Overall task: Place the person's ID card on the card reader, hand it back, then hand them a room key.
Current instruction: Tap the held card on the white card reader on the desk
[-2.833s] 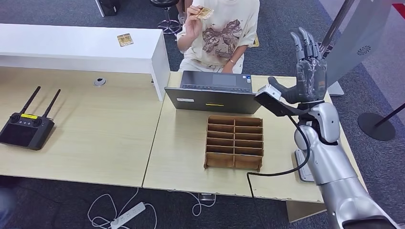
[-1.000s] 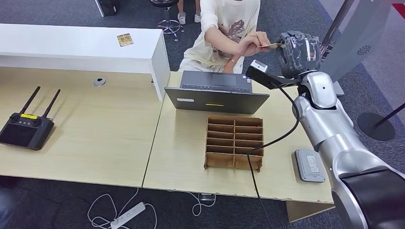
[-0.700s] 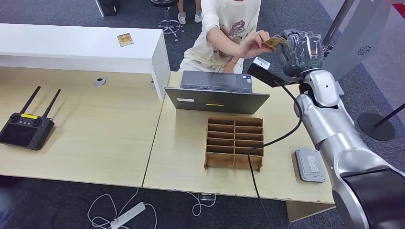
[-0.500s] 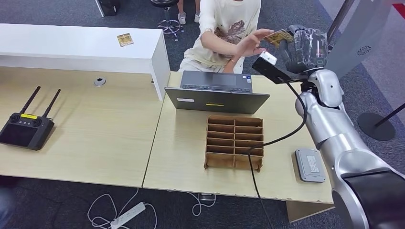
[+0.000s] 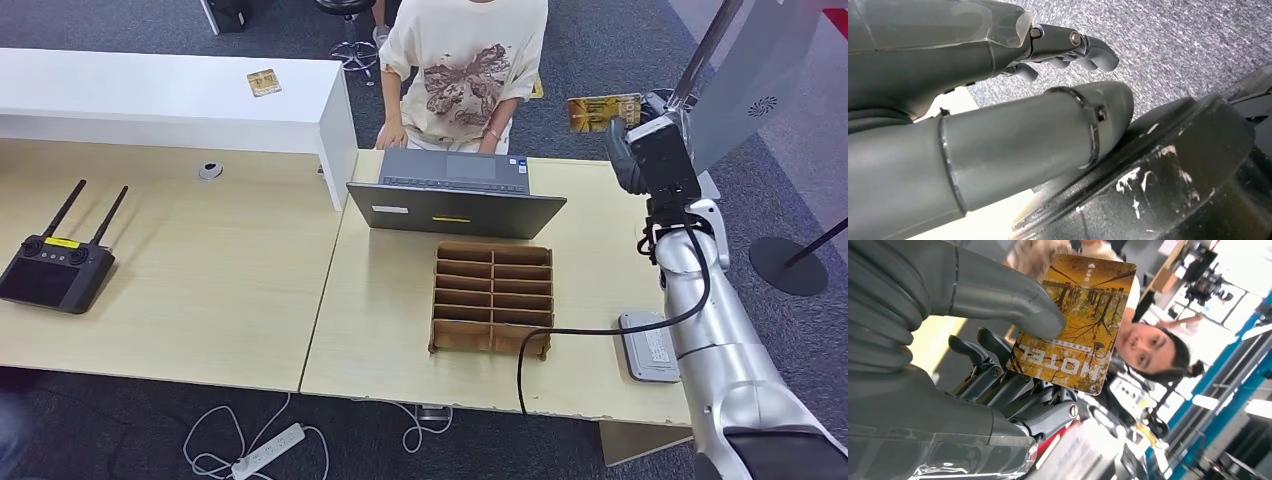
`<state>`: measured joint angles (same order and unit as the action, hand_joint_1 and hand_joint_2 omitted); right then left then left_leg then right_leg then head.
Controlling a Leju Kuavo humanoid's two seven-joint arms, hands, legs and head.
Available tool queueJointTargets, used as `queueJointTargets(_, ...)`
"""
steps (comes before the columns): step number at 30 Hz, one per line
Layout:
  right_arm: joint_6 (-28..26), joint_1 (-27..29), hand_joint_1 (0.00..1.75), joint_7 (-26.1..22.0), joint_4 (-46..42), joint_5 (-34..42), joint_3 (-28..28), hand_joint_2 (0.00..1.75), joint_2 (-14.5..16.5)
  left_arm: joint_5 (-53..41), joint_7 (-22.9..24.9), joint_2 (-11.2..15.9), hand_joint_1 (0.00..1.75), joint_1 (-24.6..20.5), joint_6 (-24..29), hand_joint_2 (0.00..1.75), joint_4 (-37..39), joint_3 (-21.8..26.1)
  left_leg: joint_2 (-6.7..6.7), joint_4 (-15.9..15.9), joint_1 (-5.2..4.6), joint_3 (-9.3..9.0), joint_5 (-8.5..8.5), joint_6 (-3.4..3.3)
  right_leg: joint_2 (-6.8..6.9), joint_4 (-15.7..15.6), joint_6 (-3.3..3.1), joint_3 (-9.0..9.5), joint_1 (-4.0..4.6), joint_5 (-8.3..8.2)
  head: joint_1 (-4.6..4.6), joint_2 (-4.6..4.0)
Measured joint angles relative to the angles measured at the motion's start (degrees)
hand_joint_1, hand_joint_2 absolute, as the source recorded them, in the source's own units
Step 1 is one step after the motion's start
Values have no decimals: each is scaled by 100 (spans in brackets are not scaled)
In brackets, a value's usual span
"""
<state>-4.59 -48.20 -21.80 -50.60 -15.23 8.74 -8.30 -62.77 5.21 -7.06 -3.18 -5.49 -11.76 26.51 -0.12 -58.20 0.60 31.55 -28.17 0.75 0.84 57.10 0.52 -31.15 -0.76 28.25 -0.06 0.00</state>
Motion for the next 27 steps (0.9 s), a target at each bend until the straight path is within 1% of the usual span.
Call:
queueJointTargets(3, 517, 316, 175, -26, -300, 499, -127, 175, -256, 0, -10, 0, 0, 2, -17, 0, 0, 44, 0, -2, -1, 2, 0, -1, 0, -3, 4, -1, -1, -2, 0, 0)
queueJointTargets(7, 863, 816, 175, -187, -782, 985, -326, 175, -646, 0, -12, 0, 0, 5, -25, 0, 0, 91, -8, -4, -1, 6, -1, -1, 9, -5, 4, -2, 0, -2, 0, 0)
queueJointTargets(11, 1416, 1409, 175, -257, -1333, 1696, -691, 175, -994, -8, -12, 0, 0, 11, -30, 0, 0, 118, -12, -4, -1, 10, -2, -2, 11, -6, 5, -4, 0, -2, -1, 0)
queueJointTargets(14, 1805, 1797, 175, -212, -1644, 2087, -988, 175, -1158, -40, -12, 0, 0, 10, -33, 0, 0, 145, -11, -3, -1, 11, -2, -2, 9, -6, 5, -6, 0, -2, -1, 0)
queueJointTargets(18, 2121, 2193, 175, -79, -1875, 2280, -1329, 175, -1335, -95, -9, 0, 0, 11, -34, 0, 0, 187, -11, -2, 0, 12, -2, -3, 9, -6, 5, -7, 1, -2, -1, 0)
queueJointTargets(22, 2568, 2472, 175, 178, -1908, 2470, -1603, 175, -1488, -144, 21, -3, 0, 9, -34, 0, 0, 199, -10, -2, 0, 12, -2, -3, 9, -6, 5, -7, 0, -2, 0, 0)
queueJointTargets(27, 2895, 2615, 175, 484, -1716, 2306, -1710, 175, -1711, -194, 29, -9, 0, 7, -32, 0, 0, 210, -10, -2, -1, 13, -1, -3, 7, -6, 6, -7, -1, -3, -1, 0)
